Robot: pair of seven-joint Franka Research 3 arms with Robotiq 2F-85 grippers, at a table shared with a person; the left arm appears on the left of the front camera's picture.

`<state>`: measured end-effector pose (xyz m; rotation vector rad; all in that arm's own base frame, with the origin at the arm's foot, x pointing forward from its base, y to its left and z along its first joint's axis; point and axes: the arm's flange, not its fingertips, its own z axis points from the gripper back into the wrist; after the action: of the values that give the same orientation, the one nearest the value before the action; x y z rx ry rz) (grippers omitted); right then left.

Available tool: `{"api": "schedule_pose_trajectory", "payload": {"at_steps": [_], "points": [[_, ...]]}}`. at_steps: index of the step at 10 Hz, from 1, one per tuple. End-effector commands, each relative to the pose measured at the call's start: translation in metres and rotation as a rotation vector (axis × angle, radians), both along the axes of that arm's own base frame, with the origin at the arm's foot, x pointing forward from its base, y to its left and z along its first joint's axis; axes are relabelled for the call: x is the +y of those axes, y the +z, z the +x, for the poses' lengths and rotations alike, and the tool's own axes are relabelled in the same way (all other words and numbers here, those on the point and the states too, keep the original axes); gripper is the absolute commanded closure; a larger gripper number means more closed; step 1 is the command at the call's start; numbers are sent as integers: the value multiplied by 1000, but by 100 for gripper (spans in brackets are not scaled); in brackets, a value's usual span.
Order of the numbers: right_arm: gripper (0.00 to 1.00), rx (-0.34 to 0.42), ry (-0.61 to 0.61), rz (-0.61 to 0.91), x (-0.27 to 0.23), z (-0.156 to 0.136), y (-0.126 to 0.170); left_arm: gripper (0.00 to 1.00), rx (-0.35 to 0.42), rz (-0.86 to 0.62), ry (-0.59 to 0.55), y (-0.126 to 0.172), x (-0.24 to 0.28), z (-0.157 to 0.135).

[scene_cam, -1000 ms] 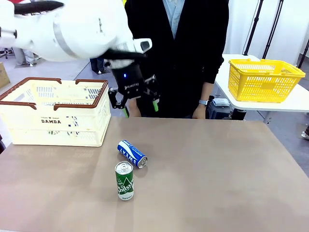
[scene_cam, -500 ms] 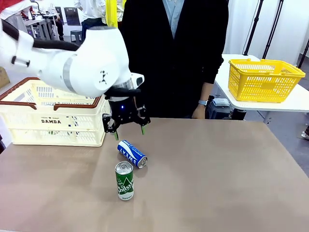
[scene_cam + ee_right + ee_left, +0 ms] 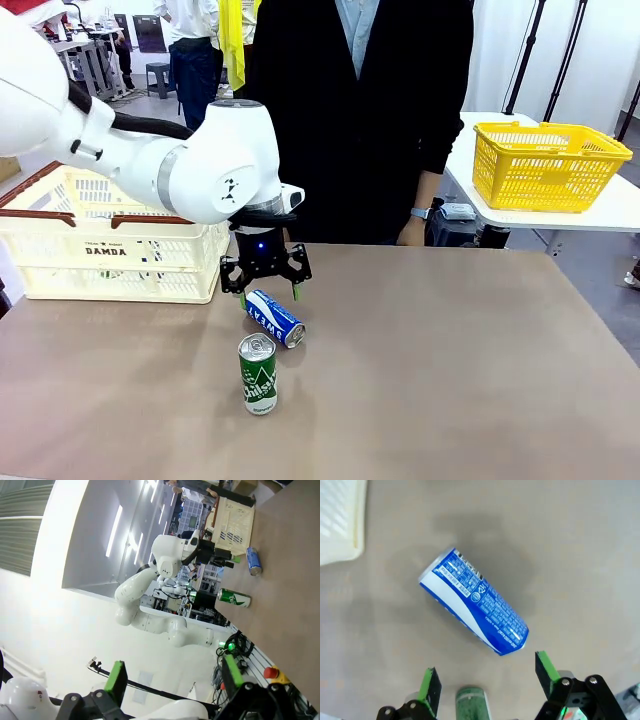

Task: Place the drinks into the Shopping basket.
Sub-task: Pick up one drink and place it into the Shopping basket.

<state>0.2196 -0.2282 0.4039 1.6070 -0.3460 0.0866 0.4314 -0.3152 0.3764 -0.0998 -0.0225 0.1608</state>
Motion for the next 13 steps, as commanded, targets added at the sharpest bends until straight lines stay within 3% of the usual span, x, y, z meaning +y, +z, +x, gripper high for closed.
{"api": "schedule_pose_trajectory", "payload": {"at_steps": [1, 5, 6, 8, 13], "points": [[0, 15, -3, 9, 0, -2, 3, 0, -12, 2, -29, -1, 3, -4], [0, 15, -3, 9, 0, -2, 3, 0, 0, 0, -11, 0, -2, -1], [0, 15, -3, 9, 0, -2, 3, 0, -8, 44, 307, -1, -7, 7], [0, 15, -3, 9, 0, -2, 3, 0, -41, 123, 575, -6, -15, 1], [0, 15, -3, 9, 0, -2, 3, 0, 29, 81, 717, -22, -13, 14]]}}
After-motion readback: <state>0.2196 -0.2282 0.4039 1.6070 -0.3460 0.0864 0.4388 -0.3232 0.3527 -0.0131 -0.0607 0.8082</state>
